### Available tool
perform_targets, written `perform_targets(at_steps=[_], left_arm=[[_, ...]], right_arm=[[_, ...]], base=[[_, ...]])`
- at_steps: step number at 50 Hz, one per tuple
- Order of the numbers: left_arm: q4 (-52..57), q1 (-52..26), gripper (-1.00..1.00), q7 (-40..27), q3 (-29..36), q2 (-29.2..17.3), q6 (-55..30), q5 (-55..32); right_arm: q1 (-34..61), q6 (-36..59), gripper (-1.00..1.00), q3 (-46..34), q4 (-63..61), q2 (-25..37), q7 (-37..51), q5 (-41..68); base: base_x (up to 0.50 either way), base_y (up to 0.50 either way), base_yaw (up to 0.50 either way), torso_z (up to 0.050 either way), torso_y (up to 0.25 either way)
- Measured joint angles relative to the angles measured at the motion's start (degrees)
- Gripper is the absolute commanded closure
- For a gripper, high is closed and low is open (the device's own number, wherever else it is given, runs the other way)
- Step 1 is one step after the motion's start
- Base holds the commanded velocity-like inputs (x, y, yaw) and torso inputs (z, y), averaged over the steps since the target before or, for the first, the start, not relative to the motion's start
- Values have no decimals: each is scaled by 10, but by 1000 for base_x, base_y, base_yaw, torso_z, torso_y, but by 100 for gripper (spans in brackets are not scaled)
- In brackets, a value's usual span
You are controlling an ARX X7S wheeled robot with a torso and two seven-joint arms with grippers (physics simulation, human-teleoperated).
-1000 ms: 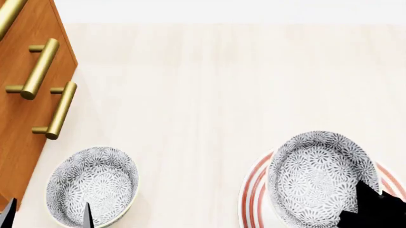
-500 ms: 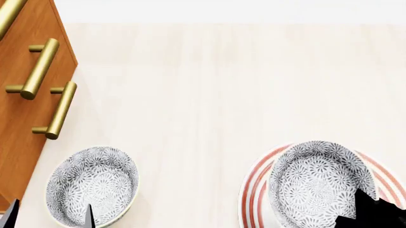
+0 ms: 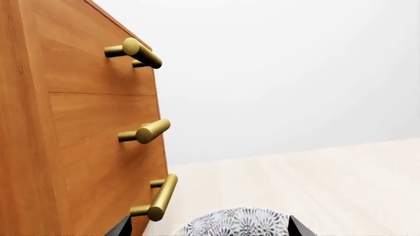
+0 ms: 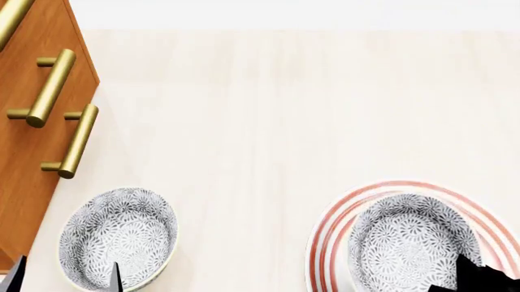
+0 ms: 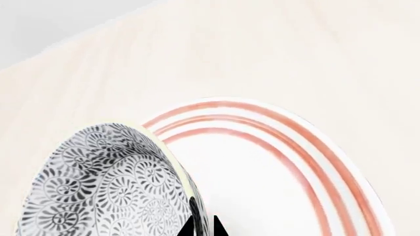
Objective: Pick up the bowl and put it in the front on the plate.
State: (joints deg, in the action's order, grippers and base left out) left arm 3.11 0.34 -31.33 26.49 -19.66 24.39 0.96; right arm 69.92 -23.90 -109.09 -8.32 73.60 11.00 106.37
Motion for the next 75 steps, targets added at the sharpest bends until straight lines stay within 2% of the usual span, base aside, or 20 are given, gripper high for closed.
perform_targets(at_steps=[27, 28, 53, 58, 62, 69, 72, 75], left_arm=[[0, 0, -100, -1, 6, -3, -2, -4], [0, 0, -100, -1, 6, -3, -2, -4], [4, -3, -100, -6, 6, -5, -6, -7], [5, -3, -100, -7, 6, -6, -5, -7], [6, -4, -100, -10, 5, -7, -4, -4], [15, -4, -100, -17, 2, -8, -6, 3], [22, -5, -100, -19, -3, -10, -10, -1], [27, -8, -100, -24, -11, -11, -14, -6]], right_arm=[[-14, 0, 100, 1, 25, -15, 7, -10], [-13, 0, -100, 1, 24, -14, 7, -11], [72, 38, -100, 45, -49, 61, 53, -53], [78, 15, -100, 54, -65, 82, 55, -49], [72, -38, -100, 54, -77, 97, 56, -63], [23, -180, -100, 56, -94, 110, 78, -135], [-62, -226, -100, 125, -94, 97, 92, -180], [-189, -260, -100, 244, -81, 52, 118, -241]], base=[[0, 0, 0, 0, 0], [0, 0, 0, 0, 0], [0, 0, 0, 0, 0], [0, 0, 0, 0, 0], [0, 0, 0, 0, 0], [0, 0, 0, 0, 0], [0, 0, 0, 0, 0], [0, 0, 0, 0, 0]])
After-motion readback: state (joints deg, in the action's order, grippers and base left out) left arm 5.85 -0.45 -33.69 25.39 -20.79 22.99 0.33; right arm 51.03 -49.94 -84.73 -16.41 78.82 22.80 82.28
